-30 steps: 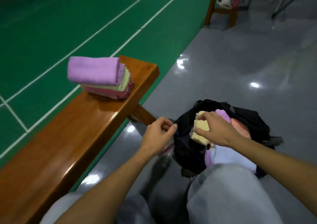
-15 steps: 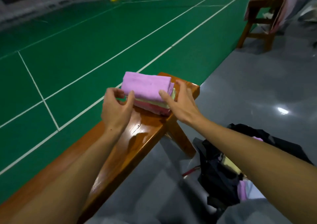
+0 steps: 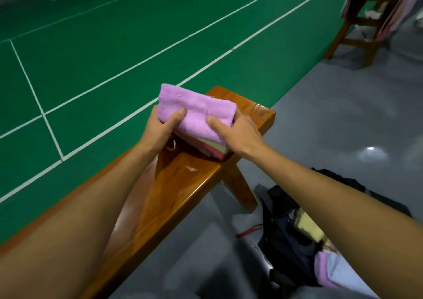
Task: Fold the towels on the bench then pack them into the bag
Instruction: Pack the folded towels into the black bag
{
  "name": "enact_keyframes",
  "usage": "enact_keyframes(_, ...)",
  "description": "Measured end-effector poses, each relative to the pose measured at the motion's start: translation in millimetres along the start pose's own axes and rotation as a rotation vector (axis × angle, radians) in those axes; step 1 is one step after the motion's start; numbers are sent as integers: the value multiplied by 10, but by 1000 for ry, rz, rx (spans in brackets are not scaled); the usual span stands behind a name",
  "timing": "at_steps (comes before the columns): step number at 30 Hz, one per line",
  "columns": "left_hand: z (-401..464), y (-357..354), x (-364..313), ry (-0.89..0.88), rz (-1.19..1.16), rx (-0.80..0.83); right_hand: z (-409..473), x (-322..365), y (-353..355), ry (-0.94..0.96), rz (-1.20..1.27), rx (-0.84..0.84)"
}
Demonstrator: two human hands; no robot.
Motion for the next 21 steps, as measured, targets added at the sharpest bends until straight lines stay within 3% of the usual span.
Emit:
enact_keyframes(4,-128,-284,-85,87,-24,149,-113,-282,141,-152,191,38)
enact_keyframes(9,-368,-556,-187,136,26,215,-565,-563,435,-306,590,85)
enact_keyframes(17,-1089,-1646,-348,-36,200,315,-1461,-1628,1125,-362,751,-139)
enact_keyframes(21,-1583,-2350,344,143,163,411,-1944,-2434,1381,-438,601,-109)
Point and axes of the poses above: each hand's wrist, its own z-axis towards the middle knuckle, its own y-axis out of the back of the hand, x = y × z, the point moved 5 cm from there along z, towards the middle knuckle, and after that the axes turned 4 degrees about -x, right-handed, at the moved point
